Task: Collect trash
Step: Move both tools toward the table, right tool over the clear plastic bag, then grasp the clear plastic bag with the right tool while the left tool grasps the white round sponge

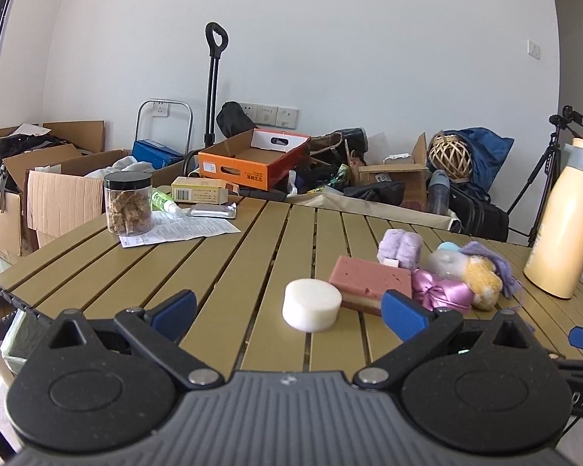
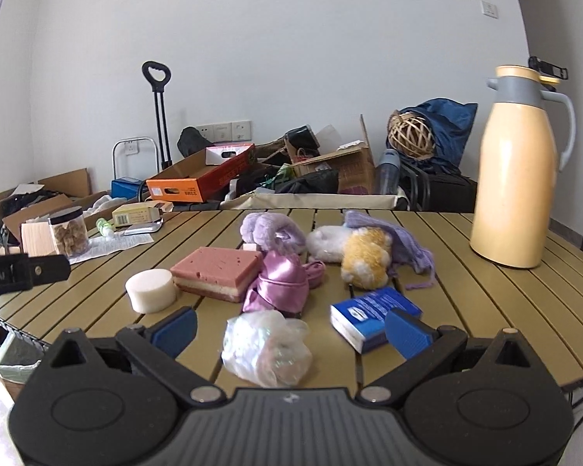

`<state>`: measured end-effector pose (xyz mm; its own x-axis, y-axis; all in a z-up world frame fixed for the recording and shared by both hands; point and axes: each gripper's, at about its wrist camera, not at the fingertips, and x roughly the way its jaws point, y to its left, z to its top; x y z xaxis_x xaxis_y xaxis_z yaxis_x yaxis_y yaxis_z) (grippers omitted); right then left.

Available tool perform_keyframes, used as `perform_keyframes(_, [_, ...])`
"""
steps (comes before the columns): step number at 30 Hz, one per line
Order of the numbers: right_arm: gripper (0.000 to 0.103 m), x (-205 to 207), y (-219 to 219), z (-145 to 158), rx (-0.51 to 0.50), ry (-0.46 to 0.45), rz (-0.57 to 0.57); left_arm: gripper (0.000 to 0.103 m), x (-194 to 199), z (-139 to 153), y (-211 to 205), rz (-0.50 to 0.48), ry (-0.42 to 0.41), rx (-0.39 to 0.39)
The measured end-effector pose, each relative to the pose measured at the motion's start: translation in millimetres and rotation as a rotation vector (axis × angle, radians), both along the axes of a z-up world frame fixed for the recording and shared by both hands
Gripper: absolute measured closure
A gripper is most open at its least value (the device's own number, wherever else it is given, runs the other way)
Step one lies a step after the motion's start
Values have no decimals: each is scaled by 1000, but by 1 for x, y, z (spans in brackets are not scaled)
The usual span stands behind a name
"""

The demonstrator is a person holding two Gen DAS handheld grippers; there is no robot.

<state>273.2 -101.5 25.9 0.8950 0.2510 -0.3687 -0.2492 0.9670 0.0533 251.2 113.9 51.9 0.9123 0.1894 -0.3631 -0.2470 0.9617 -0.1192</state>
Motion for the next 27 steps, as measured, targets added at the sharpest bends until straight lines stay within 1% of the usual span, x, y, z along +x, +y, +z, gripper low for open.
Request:
perform_keyframes(3, [0,8,7,-8,11,10,6,0,14,2,5,-4,18,2])
perform_keyframes(9, [0,22,19,-28,-1,-14,4,0,32,9,11,-2,29,18])
perform_keyframes(14, [3,32,28,-43,-19,-10,4,0,42,8,15,-2,49,-20])
perform_keyframes(20, [14,43,33,-49,-29,20,-6,0,48,4,13,-15,59,-7])
perform_keyframes(23, [24,46,34,-50,-32,33,0,0,50,-3,13,-25,59,1])
perform_keyframes(25, [35,47,36,-52,-46,42,4,0,51,-8,14,-31,67,7])
perform_keyframes(27, [42,48,35,-53,-47,46,1,0,54,-13,15,-30,76,9])
